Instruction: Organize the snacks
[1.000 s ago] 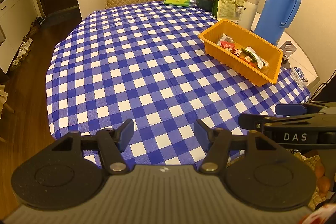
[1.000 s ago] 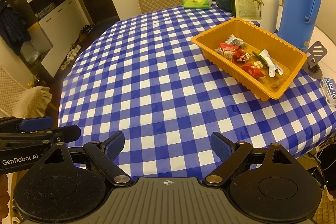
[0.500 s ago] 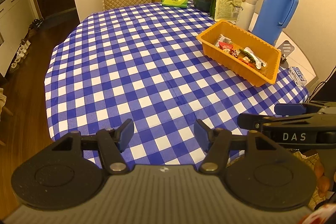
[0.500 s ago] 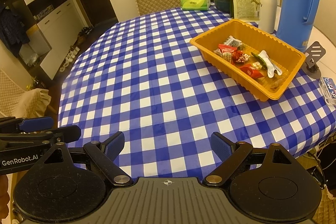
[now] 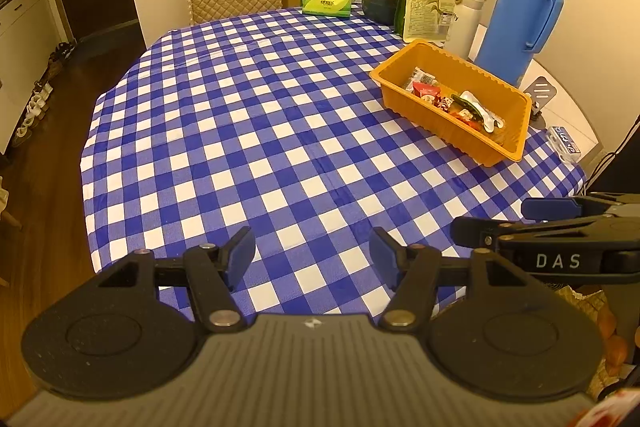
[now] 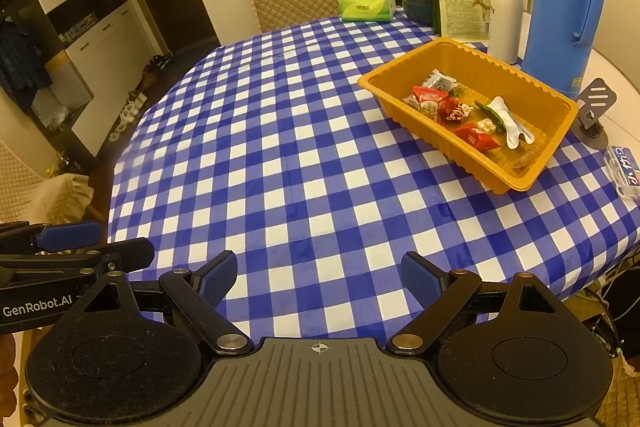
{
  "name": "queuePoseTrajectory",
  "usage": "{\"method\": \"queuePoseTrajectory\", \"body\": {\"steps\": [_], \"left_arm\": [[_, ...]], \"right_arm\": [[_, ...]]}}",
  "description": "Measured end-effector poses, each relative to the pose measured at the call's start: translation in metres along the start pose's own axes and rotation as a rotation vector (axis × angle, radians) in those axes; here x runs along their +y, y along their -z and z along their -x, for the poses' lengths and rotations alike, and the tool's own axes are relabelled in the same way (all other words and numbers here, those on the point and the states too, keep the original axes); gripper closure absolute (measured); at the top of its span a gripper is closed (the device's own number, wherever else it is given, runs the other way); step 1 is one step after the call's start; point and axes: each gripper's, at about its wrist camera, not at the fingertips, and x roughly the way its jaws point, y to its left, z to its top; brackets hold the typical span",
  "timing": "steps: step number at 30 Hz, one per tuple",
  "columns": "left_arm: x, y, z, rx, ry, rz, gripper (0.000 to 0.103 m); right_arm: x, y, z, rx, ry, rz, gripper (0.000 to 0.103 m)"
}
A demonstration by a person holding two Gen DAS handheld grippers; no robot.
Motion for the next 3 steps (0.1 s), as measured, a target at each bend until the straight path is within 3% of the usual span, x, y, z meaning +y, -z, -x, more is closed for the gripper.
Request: {"method": "queuePoseTrajectory", "body": {"steps": [3], "left_arm": [[0.0018,-0.0002,-0.0007,0.007,0.01,0.0,0.042]], "right_arm": [[0.0007,0.0005,-0.0005,0.0,0.003,-0.004,0.015]]}}
